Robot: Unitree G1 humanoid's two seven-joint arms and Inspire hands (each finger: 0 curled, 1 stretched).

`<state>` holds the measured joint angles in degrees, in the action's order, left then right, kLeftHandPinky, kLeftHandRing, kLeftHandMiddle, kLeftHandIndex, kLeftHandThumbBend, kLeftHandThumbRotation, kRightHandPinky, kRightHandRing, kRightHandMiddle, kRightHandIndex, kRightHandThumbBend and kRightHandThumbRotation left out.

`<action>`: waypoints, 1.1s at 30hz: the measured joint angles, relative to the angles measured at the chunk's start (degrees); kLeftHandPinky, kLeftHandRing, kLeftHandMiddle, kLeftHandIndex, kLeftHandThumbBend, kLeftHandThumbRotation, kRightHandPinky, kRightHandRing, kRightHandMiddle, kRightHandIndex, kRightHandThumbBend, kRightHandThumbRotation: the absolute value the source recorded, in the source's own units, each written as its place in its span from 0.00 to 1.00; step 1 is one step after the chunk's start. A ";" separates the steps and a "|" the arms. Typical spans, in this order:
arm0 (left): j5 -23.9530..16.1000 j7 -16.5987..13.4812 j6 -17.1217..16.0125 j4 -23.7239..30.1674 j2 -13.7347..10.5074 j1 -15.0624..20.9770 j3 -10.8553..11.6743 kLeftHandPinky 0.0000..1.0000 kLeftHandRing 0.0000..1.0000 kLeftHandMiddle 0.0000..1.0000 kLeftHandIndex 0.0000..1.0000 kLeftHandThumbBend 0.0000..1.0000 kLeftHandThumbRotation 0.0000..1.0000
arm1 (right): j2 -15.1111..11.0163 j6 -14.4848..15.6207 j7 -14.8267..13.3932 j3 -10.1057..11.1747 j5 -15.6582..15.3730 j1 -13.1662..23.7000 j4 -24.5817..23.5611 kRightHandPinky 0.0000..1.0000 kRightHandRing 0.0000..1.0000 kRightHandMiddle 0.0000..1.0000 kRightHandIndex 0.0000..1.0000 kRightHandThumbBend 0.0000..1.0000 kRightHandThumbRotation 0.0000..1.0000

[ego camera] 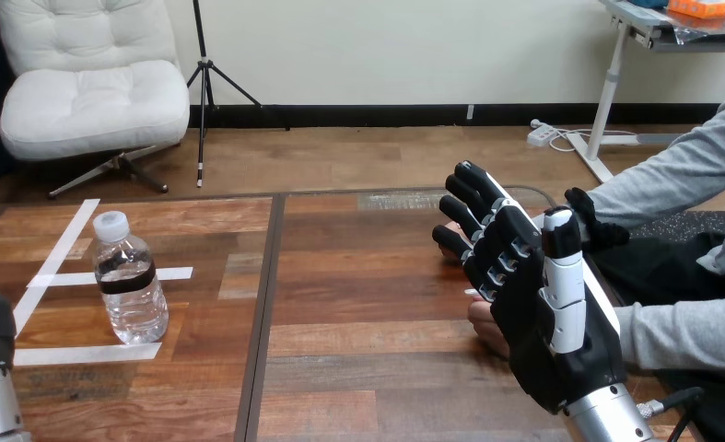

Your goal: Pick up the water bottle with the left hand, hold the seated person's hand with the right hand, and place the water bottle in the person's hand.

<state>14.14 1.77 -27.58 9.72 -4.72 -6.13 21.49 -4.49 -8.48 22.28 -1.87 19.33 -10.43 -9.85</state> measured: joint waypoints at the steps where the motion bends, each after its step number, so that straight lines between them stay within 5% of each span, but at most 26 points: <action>1: -0.04 -0.01 -0.02 -0.19 0.00 0.07 0.05 0.96 0.96 0.95 0.90 0.84 0.83 | 0.01 0.00 0.00 0.00 0.00 0.00 0.00 0.94 0.97 0.96 0.93 0.71 1.00; 18: -1.17 -0.06 0.00 -5.73 -0.24 2.70 0.08 0.99 0.97 0.95 0.90 0.88 0.84 | 0.01 0.00 0.00 -0.01 -0.02 0.00 0.00 0.93 0.97 0.96 0.93 0.71 1.00; 33: -3.35 0.49 -1.11 -15.26 -3.67 7.08 0.08 1.00 0.98 0.98 0.94 0.92 0.79 | 0.02 0.00 0.00 0.00 -0.01 0.00 0.00 0.93 0.96 0.95 0.93 0.72 1.00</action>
<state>10.79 2.25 -28.69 -5.54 -8.39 0.95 21.57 -4.48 -8.48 22.28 -1.86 19.32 -10.43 -9.84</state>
